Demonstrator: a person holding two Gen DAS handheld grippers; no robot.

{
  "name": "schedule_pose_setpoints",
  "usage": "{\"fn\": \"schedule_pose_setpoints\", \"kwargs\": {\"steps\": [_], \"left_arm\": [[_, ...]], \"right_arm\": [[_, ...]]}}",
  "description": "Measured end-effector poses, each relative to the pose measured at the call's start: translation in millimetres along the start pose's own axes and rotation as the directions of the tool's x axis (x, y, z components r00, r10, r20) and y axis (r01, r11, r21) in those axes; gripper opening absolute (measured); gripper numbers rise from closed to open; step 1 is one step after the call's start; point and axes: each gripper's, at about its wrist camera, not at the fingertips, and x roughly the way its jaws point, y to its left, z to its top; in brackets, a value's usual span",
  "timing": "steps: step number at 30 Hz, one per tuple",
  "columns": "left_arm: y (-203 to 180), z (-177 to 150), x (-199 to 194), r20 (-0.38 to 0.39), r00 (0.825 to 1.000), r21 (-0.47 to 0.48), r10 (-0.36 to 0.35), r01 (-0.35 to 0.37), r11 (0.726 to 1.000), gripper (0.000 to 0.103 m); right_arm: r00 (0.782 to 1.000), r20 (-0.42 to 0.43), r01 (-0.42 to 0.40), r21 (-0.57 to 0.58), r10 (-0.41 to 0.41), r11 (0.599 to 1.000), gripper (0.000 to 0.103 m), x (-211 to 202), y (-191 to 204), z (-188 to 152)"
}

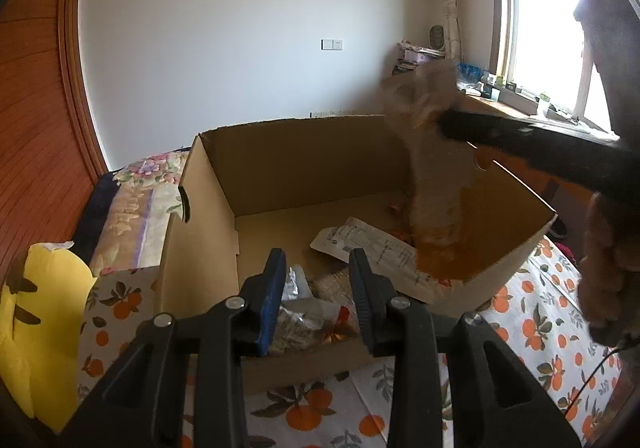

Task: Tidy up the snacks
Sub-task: 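Open left tool dropping wrapper into box while right tool drops pouch into box, then move both open tools back down to the clear packet and teal candy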

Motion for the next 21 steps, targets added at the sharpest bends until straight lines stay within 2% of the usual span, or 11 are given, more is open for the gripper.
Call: {"fn": "schedule_pose_setpoints", "kwargs": {"steps": [4,10,13,14,16,21], "left_arm": [[-4.2,-4.2,-11.3,0.024,1.0,0.013,0.019,-0.019,1.0,0.032],[-4.8,-7.0,-20.0,0.038,0.999,-0.002,0.015,-0.015,1.0,0.032],[-6.0,-9.3,-22.1,0.044,0.999,-0.006,0.023,-0.023,1.0,0.032],[-6.2,-9.6,-22.7,0.045,0.999,-0.007,0.025,-0.025,1.0,0.032],[-7.1,-9.4,-25.1,0.044,0.999,-0.009,0.022,-0.021,1.0,0.032],[-13.2,-10.4,-37.2,0.053,0.998,0.001,0.02,-0.02,1.0,0.032]], "right_arm": [[1.0,-0.015,-0.021,0.037,0.022,0.999,0.004,8.2,-0.4,-4.0],[0.996,-0.085,-0.006,0.03,0.009,1.0,0.005,22.5,-3.3,-13.8],[0.996,-0.093,0.006,0.011,-0.004,1.0,0.008,18.7,-6.4,-19.9],[0.995,-0.097,0.005,0.011,-0.004,1.0,0.01,17.3,-7.8,-21.5],[0.994,-0.111,0.012,0.013,-0.01,1.0,0.022,15.0,-10.8,-24.7],[0.991,-0.13,0.036,-0.001,-0.036,0.999,0.025,2.0,-14.7,-32.2]]}}
